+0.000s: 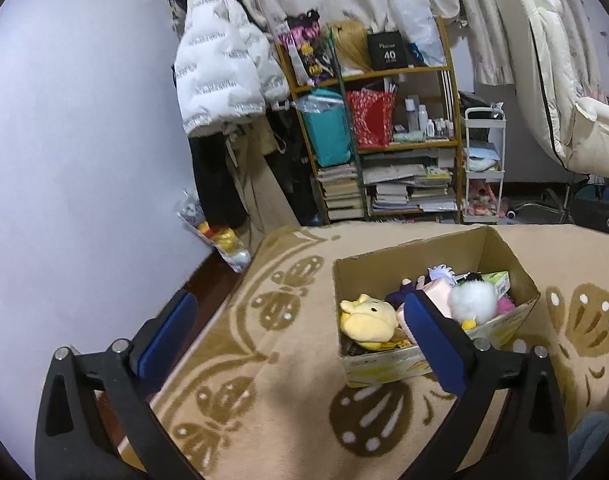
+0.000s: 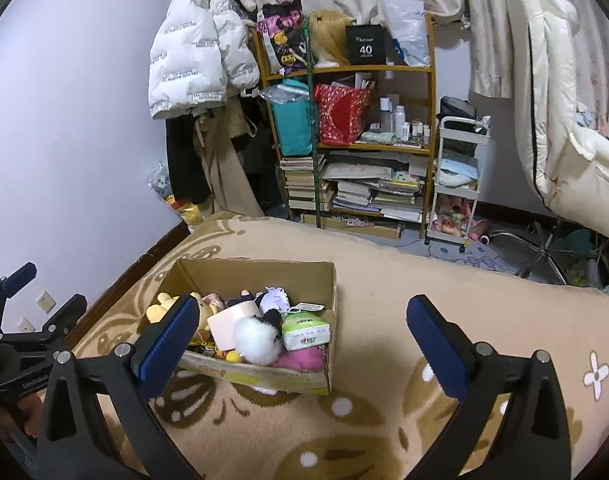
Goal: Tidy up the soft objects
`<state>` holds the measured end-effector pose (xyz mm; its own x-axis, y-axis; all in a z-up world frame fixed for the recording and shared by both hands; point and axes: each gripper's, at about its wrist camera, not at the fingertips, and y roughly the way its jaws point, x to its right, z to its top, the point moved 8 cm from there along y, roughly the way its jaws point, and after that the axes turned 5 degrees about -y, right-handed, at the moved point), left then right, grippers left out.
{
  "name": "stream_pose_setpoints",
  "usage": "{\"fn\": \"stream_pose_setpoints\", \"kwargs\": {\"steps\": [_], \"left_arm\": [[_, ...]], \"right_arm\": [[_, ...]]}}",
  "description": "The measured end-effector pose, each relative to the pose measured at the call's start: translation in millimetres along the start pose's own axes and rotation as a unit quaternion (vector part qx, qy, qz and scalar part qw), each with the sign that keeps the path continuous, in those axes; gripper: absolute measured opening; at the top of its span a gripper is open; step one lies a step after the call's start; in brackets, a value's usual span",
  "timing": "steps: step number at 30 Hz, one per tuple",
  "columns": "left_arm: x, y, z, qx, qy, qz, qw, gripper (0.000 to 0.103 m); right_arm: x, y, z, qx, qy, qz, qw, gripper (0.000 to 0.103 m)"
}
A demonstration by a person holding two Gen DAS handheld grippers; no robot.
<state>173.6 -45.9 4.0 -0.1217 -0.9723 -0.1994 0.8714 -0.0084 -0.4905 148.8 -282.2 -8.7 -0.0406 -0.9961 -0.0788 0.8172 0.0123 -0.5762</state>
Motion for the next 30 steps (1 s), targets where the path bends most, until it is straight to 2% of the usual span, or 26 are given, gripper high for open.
{"fn": "stream_pose_setpoints", "kwargs": {"steps": [9, 19, 23, 30], "left_arm": [[-19, -39, -9, 0.012, -0.028, -0.005, 0.9995, 0.103], [-40, -87, -17, 0.066, -0.070, -0.011, 0.9953, 0.103], [-47, -97, -26, 0.075, -0.081, -0.013, 0.9938, 0.103], [-58, -111, -45, 0.094, -0.088, -0.008, 0.9916, 0.103]], "right_arm": [[-5, -49, -7, 0.019, -0.006, -0.008, 1.000, 0.103], [-16, -99, -17, 0.072, -0.024, -0.017, 0.997, 0.103], [-18, -109, -28, 0.086, -0.019, -0.019, 0.996, 0.103], [-21, -113, -44, 0.086, -0.017, -0.022, 0.996, 0.103]]}}
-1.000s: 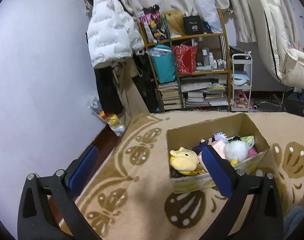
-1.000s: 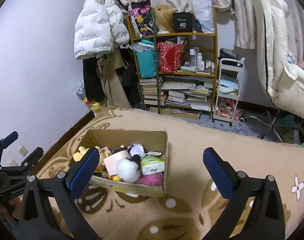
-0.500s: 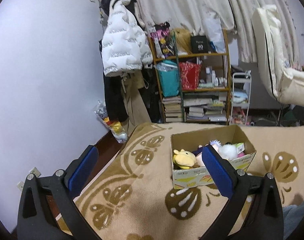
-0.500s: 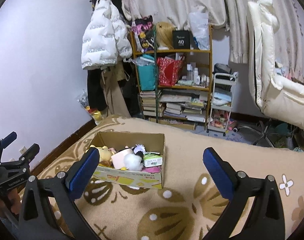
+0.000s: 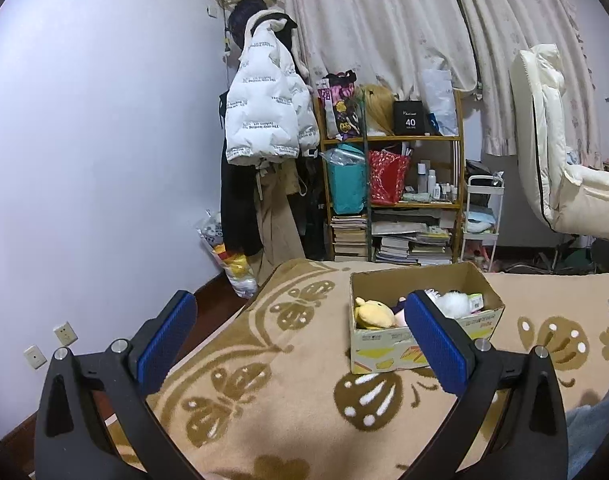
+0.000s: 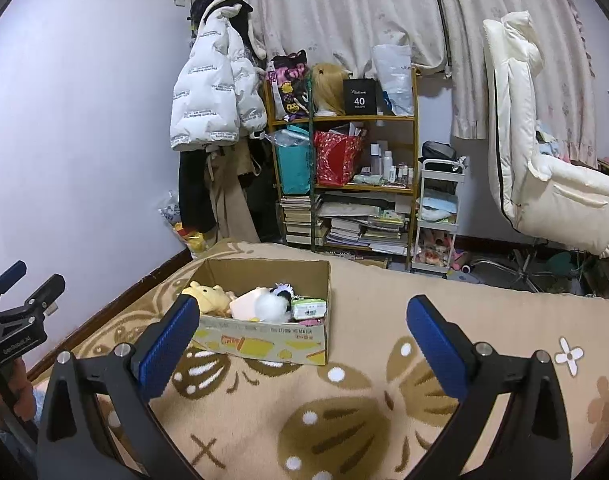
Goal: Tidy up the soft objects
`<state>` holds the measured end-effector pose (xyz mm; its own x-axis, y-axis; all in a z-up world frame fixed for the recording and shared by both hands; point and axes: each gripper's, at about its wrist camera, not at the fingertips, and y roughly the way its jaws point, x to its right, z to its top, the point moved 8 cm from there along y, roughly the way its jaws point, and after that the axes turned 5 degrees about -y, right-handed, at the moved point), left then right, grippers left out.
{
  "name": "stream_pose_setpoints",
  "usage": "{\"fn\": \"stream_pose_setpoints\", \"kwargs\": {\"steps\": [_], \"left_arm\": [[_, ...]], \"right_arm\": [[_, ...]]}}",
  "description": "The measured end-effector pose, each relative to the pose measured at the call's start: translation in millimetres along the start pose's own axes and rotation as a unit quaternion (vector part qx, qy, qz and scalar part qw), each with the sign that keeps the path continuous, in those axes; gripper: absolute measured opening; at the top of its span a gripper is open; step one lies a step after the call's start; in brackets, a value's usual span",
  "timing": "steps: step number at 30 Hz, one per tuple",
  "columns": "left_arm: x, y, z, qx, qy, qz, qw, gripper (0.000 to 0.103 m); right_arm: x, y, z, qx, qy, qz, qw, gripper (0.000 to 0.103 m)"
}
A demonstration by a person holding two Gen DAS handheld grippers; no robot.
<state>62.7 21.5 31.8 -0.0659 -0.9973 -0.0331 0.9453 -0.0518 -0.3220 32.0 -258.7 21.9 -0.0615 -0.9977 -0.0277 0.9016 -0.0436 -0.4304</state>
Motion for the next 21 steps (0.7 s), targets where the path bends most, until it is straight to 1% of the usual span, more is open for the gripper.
{"fn": "stream_pose_setpoints", "kwargs": {"steps": [3, 9, 13, 16, 21], "left_arm": [[-2, -4, -8, 0.005, 0.002, 0.001, 1.0000, 0.103], [-1, -11, -21, 0.014, 0.009, -0.004, 0.9999, 0.103], [-3, -10, -31, 0.007, 0.007, -0.008, 0.9999, 0.103], [-6, -9, -34, 0.003, -0.003, -0.006, 1.0000, 0.103], [-11, -4, -39, -0.009, -0.018, -0.013, 0.9997, 0.103]], "right_arm": [[-1, -5, -9, 0.003, 0.010, -0.001, 1.000, 0.103], [-5, -19, -19, 0.034, 0.010, -0.002, 0.999, 0.103], [-8, -23, -24, 0.048, -0.003, -0.006, 0.999, 0.103], [-7, -25, -29, 0.057, -0.008, -0.020, 0.998, 0.103], [1, -19, -32, 0.054, 0.007, -0.027, 0.998, 0.103]]}}
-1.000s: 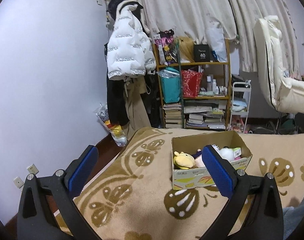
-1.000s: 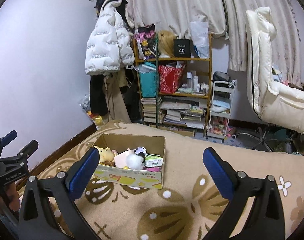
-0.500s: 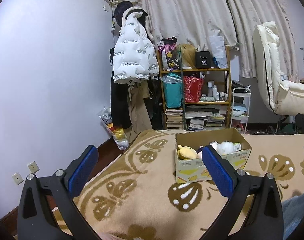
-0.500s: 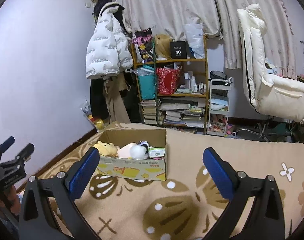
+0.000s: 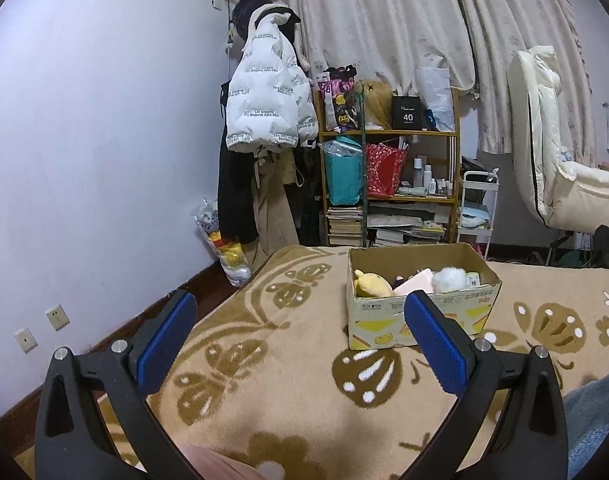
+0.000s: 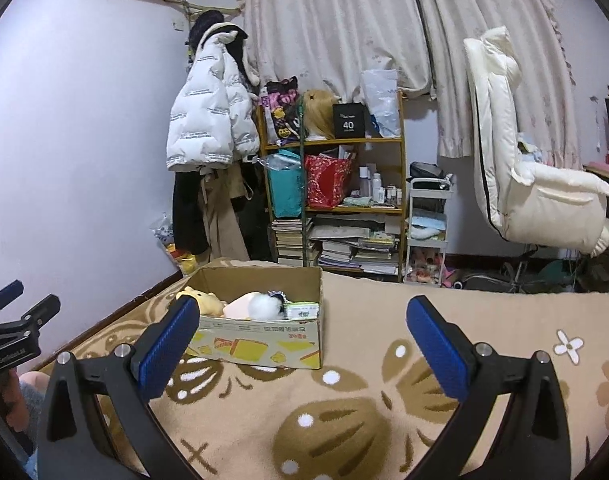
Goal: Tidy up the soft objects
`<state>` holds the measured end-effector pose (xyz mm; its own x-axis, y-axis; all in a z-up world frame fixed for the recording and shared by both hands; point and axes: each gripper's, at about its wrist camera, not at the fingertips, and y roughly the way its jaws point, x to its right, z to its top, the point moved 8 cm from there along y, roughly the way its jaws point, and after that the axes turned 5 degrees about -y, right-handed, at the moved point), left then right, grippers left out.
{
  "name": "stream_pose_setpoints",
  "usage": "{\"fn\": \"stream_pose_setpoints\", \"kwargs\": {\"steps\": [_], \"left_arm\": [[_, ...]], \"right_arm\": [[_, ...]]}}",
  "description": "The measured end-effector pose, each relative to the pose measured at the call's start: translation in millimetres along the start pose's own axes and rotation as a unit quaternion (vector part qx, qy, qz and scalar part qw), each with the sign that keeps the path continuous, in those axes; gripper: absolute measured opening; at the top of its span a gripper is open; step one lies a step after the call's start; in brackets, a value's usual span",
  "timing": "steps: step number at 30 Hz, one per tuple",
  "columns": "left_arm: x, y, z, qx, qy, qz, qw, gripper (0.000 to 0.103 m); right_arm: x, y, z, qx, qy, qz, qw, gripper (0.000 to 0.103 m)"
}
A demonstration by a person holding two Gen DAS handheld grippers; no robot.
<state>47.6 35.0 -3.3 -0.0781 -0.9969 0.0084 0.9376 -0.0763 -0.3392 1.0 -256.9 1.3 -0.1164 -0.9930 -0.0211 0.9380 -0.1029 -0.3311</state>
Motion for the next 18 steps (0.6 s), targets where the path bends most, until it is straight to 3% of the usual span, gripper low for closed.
{"fn": "stream_pose_setpoints", "kwargs": {"steps": [18], "left_arm": [[1.3, 6.7, -8.1, -0.015, 0.006, -0.001, 0.9999, 0.103]], "right_arm": [[3.4, 0.5, -2.1, -0.009, -0.003, -0.004, 1.000, 0.103]]}}
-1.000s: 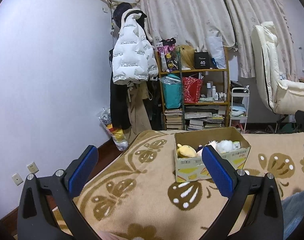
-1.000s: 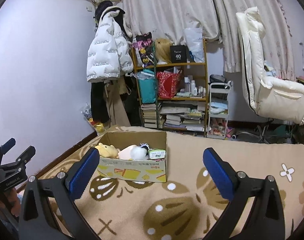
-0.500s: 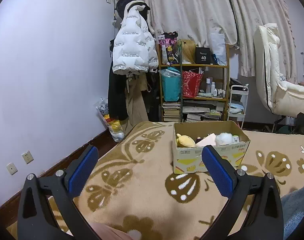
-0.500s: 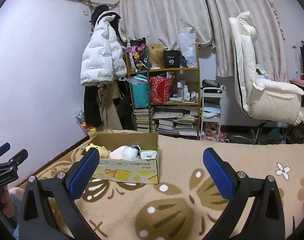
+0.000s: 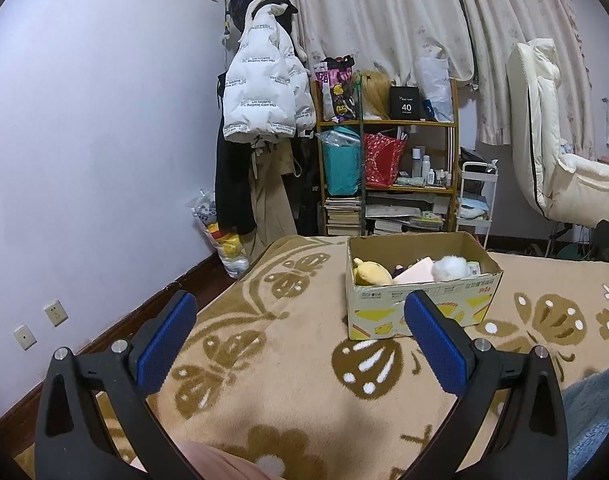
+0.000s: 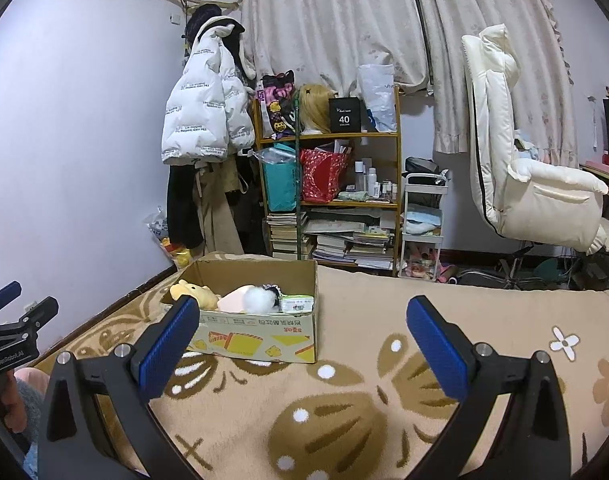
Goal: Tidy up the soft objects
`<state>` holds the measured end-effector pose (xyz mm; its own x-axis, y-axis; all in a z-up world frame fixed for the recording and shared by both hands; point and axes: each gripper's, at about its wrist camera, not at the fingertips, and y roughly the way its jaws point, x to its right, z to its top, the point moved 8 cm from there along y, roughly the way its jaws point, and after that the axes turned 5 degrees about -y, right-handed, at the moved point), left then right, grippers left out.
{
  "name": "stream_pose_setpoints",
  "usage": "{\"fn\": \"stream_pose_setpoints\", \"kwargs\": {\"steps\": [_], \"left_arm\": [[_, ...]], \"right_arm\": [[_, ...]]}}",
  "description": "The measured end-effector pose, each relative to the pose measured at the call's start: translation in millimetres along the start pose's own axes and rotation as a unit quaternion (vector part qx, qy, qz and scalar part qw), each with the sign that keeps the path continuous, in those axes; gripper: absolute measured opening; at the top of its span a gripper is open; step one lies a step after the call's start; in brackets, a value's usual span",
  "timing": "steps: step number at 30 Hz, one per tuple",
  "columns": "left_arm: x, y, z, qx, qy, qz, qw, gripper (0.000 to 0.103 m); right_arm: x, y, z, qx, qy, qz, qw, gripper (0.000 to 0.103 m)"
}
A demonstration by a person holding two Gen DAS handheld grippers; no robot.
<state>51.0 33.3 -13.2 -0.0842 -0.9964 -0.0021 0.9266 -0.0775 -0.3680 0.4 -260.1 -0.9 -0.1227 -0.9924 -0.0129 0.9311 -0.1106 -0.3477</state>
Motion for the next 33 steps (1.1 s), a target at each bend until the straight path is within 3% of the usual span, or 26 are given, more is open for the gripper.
{"fn": "stream_pose_setpoints", "kwargs": {"steps": [33], "left_arm": [[7.0, 5.6, -6.2, -0.014, 0.015, -0.014, 0.9997, 0.103]], "right_arm": [[6.9, -1.7, 0.9, 0.003, -0.002, -0.001, 1.000, 0.103]]}}
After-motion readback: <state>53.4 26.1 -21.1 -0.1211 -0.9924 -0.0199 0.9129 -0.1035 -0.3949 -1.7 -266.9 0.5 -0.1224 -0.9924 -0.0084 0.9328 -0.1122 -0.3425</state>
